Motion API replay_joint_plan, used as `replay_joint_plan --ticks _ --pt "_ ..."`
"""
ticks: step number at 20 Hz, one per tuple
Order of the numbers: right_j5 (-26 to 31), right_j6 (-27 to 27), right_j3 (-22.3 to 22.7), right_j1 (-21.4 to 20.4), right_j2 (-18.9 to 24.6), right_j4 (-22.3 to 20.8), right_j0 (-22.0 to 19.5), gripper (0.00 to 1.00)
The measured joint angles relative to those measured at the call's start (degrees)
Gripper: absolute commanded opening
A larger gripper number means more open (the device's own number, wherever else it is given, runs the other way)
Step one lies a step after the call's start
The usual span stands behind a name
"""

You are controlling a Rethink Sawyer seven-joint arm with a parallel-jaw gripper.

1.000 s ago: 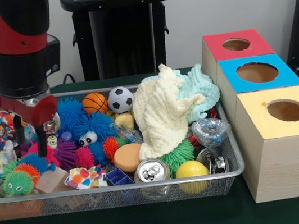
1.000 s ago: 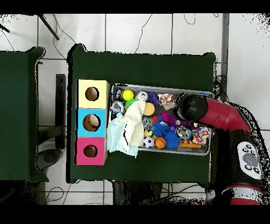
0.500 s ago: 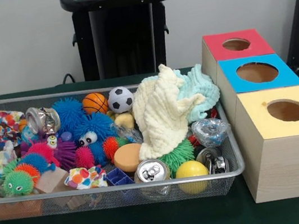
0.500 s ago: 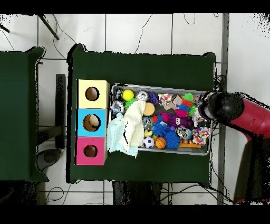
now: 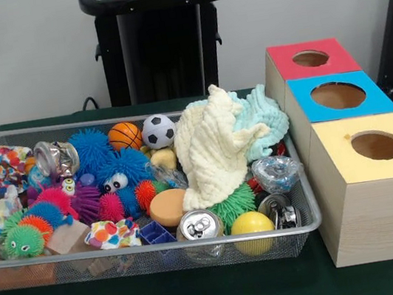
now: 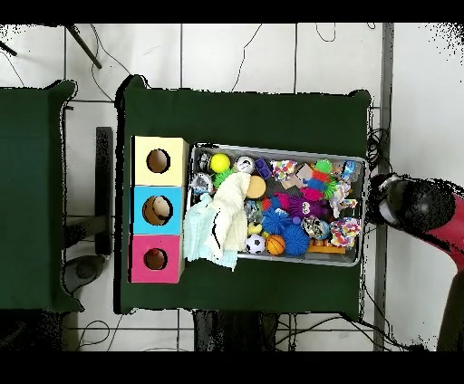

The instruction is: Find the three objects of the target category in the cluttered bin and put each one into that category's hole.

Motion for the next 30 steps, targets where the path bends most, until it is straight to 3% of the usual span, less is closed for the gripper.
replay_joint_plan --ticks 8,18,24,30 --pt "-0.18 0.00 3.75 -2.13 -2.41 -1.63 3.70 1.00" --pt "-0.19 0.00 4.17 -2.45 -3.29 -1.69 9.12 1.00" --pt "-1.52 0.00 4.21 -1.53 -3.32 -1.69 9.68 1.00" --pt "-6.74 0.01 4.53 1.06 -3.39 -1.67 9.65 1.00"
